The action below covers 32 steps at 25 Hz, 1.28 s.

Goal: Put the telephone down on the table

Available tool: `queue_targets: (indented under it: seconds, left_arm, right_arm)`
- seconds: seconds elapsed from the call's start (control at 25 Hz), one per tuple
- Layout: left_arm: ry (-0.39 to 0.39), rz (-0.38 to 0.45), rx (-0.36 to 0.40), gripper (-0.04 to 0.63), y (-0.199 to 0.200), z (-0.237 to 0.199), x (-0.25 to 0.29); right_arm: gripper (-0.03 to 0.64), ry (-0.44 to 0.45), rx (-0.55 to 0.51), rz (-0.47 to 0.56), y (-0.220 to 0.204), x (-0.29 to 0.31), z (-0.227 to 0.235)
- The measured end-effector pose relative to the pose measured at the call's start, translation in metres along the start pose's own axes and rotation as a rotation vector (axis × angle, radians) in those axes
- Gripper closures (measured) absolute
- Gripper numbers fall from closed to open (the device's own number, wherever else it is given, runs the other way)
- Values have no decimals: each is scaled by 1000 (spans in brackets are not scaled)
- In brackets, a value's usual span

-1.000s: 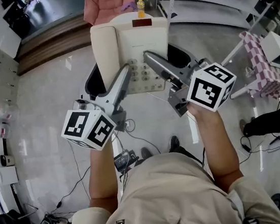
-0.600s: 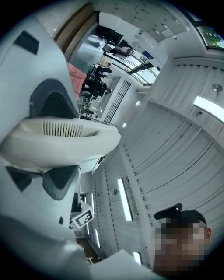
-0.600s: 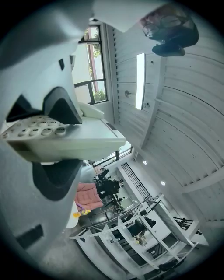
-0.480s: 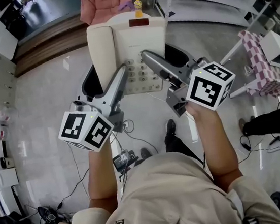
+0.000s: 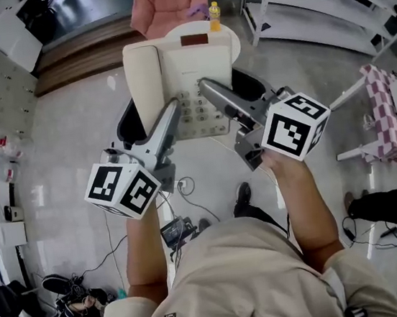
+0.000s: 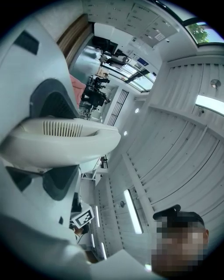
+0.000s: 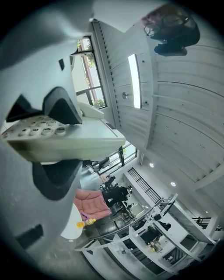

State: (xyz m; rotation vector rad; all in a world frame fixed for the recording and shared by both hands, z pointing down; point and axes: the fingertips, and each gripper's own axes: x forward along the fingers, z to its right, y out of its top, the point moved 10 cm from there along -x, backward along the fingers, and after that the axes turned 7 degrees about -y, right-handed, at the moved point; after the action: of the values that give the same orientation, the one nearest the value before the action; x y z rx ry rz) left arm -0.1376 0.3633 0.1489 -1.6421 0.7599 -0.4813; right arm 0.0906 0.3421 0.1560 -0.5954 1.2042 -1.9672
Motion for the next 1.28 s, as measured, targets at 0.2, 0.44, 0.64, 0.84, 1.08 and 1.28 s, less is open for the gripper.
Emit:
queue_targets:
  seconds: [0.2, 0.44, 0.64, 0.84, 1.08, 1.28]
  left_arm:
    - [51, 5, 3, 275, -2, -10, 33]
    - [113, 10, 2, 275, -7, -19, 66]
    - [152, -3, 13, 275, -8, -14, 93]
    - [166, -10, 17, 275, -11, -5, 123]
    - [158, -26, 20, 275, -17, 6, 155]
    - [127, -46, 21, 275, -22, 14, 174]
  right_arm:
    - [380, 45, 8, -30, 16, 24, 35]
    - [380, 98, 22, -68, 30, 47, 71]
    - [380, 133, 38, -80, 43, 54, 100]
    - [380, 145, 45, -83, 57, 51, 128]
    - [380, 138, 61, -75, 69, 41, 158]
    - [380, 110, 75, -53, 73, 28, 175]
